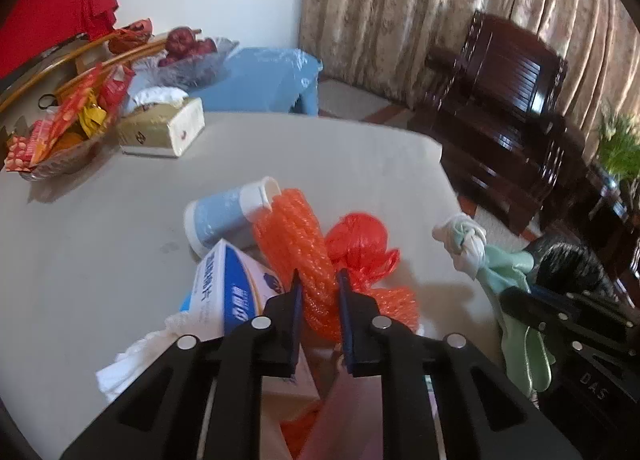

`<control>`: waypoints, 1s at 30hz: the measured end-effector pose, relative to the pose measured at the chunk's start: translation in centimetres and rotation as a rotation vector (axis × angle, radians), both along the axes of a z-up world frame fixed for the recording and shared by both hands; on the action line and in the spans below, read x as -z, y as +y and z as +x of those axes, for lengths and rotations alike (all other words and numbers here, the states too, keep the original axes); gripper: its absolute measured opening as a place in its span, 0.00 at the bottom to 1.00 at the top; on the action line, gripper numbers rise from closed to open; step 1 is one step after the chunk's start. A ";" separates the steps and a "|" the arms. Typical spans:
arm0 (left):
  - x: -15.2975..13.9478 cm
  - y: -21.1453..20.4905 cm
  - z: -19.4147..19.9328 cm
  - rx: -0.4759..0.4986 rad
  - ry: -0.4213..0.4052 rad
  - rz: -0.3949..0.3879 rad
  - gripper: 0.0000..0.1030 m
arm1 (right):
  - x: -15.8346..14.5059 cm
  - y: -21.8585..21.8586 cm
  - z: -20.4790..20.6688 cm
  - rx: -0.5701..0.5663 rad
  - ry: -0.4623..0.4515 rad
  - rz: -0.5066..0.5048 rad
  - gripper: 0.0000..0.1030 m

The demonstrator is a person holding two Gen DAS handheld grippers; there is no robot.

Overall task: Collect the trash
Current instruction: 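Carry the net and gloves over the bin and open both tools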

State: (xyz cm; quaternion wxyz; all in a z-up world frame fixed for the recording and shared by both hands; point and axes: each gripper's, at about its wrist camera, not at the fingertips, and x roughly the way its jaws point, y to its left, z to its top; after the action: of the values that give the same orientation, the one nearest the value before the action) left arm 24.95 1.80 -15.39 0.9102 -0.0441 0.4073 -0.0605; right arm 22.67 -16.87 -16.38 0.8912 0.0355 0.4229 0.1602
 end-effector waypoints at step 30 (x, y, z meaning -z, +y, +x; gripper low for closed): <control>2.4 -24.3 -5.7 0.585 0.057 -0.036 0.16 | 5.0 -21.4 -11.7 0.441 0.157 -0.064 0.15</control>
State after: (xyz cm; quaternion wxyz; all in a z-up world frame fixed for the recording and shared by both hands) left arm 19.22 -22.52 -17.83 0.8415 0.0573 0.4269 -0.3262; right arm 11.00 -38.22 -21.39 0.8697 0.1111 0.4777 -0.0549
